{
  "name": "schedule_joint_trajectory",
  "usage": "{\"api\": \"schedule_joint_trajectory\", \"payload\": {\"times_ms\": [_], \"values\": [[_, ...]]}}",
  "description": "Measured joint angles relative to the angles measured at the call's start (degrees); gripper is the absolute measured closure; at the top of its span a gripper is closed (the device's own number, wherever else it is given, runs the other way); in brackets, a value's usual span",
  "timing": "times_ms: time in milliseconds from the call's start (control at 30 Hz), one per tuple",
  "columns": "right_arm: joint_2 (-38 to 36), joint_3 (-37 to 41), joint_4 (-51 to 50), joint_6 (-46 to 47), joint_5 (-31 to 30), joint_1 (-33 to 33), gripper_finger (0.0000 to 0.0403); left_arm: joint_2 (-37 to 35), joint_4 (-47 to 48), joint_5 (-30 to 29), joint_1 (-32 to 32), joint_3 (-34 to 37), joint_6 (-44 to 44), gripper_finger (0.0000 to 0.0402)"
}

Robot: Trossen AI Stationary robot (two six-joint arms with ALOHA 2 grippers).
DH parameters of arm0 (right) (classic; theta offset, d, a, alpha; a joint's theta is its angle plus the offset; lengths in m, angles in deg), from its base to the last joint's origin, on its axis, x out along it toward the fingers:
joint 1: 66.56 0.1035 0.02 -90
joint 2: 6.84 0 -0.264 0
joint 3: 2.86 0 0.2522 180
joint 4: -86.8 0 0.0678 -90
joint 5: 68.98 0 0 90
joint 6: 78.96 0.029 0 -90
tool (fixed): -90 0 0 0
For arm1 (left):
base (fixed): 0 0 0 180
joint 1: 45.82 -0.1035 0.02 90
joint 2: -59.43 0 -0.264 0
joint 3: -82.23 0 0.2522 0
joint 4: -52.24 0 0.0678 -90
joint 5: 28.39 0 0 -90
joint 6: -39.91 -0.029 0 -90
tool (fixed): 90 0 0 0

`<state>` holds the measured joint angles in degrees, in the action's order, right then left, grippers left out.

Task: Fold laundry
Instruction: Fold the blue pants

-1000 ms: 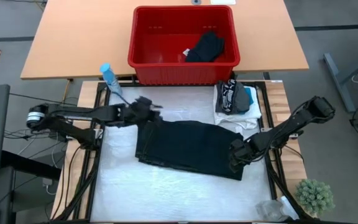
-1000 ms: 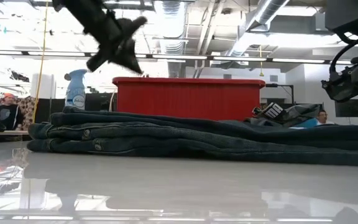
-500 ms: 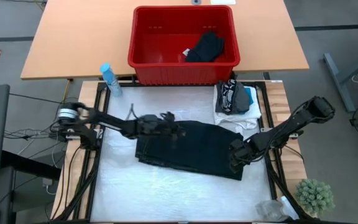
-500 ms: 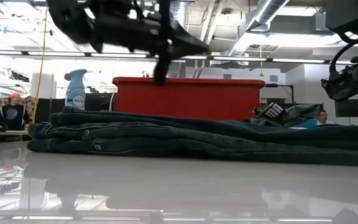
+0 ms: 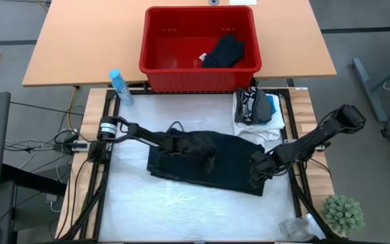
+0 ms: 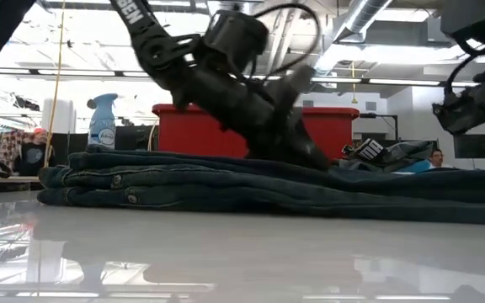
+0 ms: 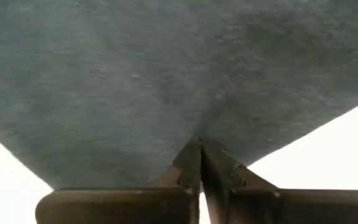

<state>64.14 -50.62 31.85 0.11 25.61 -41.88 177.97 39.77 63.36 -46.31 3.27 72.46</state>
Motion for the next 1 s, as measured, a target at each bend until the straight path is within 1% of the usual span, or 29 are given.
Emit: {"api": "schedule_joint_trajectory", "payload": {"times_ms": [133, 200, 267, 333, 400, 567, 633, 667, 767, 833, 900, 1000], "values": [[-3.2, -2.1, -1.3, 0.4, -0.2, -0.1, 0.0334, 3.1, 7.6, -0.7, 0.0, -3.7, -4.3, 0.0401], [-5.0, -3.8, -4.9, 0.7, -0.2, -0.5, 0.0317, 4.3, 9.8, -1.1, 0.1, -4.2, -4.9, 0.0401], [-6.8, -5.4, -9.1, 3.3, -1.3, -0.8, 0.0301, 4.8, 11.6, -1.3, 0.0, -4.3, -3.7, 0.0401], [-8.0, -6.2, -12.2, 7.7, -3.6, 0.1, 0.0287, 4.9, 13.6, -1.4, 0.0, -4.5, -3.1, 0.0401], [-8.8, -6.1, -13.3, 12.2, -6.3, 1.6, 0.0272, 4.9, 15.2, -1.7, 0.0, -4.4, -3.1, 0.0401], [-8.0, -5.1, -14.3, 28.3, -14.8, 4.3, 0.0227, 4.8, 15.2, -1.2, 0.0, -4.3, -0.4, 0.0401], [-7.3, -5.1, -14.8, 32.1, -18.6, 4.2, 0.0204, 4.8, 15.6, -0.8, 0.1, -4.3, -0.4, 0.0401], [-7.1, -5.1, -14.7, 32.7, -19.5, 4.0, 0.0192, 4.9, 15.6, -0.5, 0.1, -4.3, -0.6, 0.0401], [-6.5, -5.1, -16.2, 33.1, -19.5, 3.2, 0.0163, 4.9, 15.8, 0.2, 0.1, -4.3, -0.4, 0.0401], [-6.4, -5.1, -16.8, 33.4, -18.7, 3.0, 0.0151, 4.9, 15.8, 0.3, 0.1, -4.3, -0.5, 0.0401], [-6.4, -5.1, -16.7, 33.8, -17.0, 2.6, 0.0147, 4.9, 15.9, 0.9, 0.1, -4.2, -1.0, 0.0401], [-6.1, -5.1, -16.0, 36.1, -16.7, 3.1, 0.0145, 4.9, 16.0, 1.5, 0.1, -4.2, -1.2, 0.0401]]}}
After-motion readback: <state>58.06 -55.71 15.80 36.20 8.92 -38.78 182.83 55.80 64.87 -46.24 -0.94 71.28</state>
